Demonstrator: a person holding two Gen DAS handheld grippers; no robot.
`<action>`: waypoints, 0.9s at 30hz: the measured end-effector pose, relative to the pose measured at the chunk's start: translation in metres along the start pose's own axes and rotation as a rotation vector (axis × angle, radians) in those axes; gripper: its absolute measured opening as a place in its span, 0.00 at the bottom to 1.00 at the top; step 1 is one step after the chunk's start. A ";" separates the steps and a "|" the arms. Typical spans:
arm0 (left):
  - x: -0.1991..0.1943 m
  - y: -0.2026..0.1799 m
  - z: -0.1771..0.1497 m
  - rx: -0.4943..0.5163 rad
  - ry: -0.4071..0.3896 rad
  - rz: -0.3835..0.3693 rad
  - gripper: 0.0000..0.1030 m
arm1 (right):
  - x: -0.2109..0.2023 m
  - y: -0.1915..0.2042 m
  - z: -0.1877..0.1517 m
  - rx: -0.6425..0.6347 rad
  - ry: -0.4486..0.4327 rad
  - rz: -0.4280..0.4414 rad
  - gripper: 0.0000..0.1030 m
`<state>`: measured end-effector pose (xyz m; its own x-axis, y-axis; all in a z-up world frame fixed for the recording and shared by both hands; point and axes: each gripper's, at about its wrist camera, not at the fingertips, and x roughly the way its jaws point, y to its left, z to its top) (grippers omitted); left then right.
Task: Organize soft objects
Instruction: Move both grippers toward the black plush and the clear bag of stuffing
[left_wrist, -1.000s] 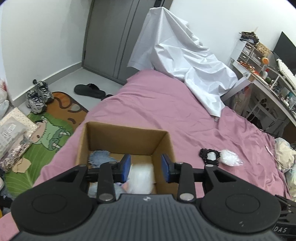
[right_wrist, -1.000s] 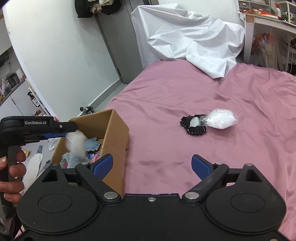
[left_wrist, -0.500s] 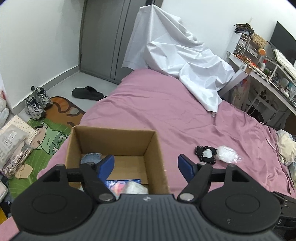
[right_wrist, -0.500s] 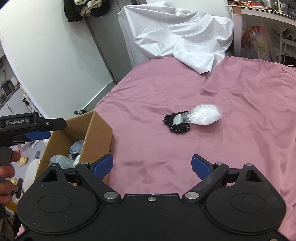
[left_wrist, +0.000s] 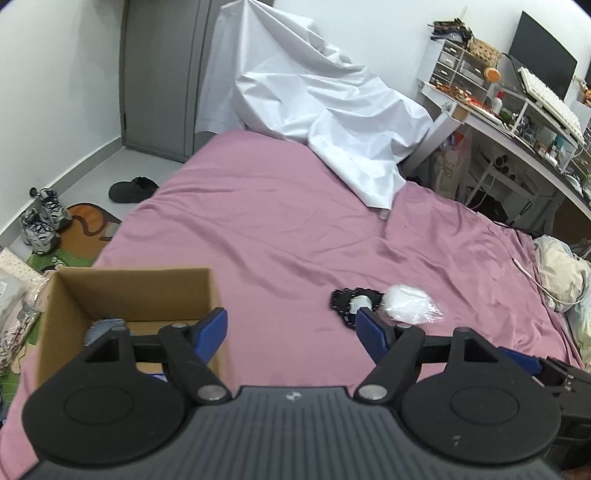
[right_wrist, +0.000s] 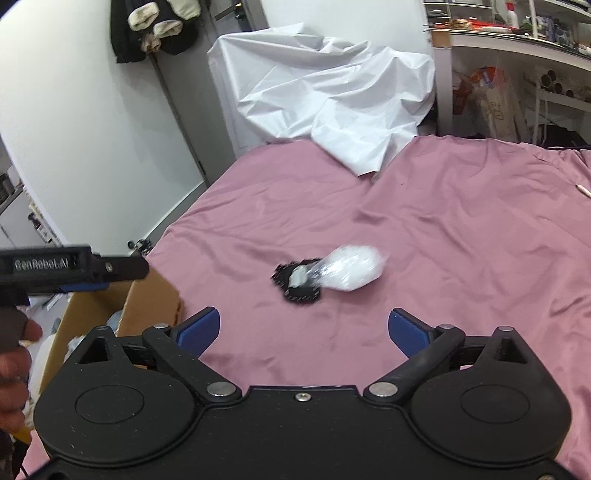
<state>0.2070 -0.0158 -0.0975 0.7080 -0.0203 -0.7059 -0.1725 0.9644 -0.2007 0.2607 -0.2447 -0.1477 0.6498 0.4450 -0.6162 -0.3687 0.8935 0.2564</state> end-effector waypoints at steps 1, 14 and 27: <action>0.004 -0.004 0.000 0.003 0.005 0.000 0.73 | 0.002 -0.004 0.002 0.008 -0.002 -0.001 0.96; 0.057 -0.033 0.008 0.017 0.059 0.005 0.73 | 0.021 -0.038 0.021 0.058 -0.034 -0.008 0.96; 0.102 -0.038 0.011 0.013 0.092 0.014 0.66 | 0.059 -0.057 0.032 0.116 0.004 0.023 0.83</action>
<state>0.2932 -0.0513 -0.1541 0.6400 -0.0304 -0.7678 -0.1727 0.9680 -0.1823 0.3416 -0.2675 -0.1747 0.6394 0.4652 -0.6122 -0.3041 0.8843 0.3544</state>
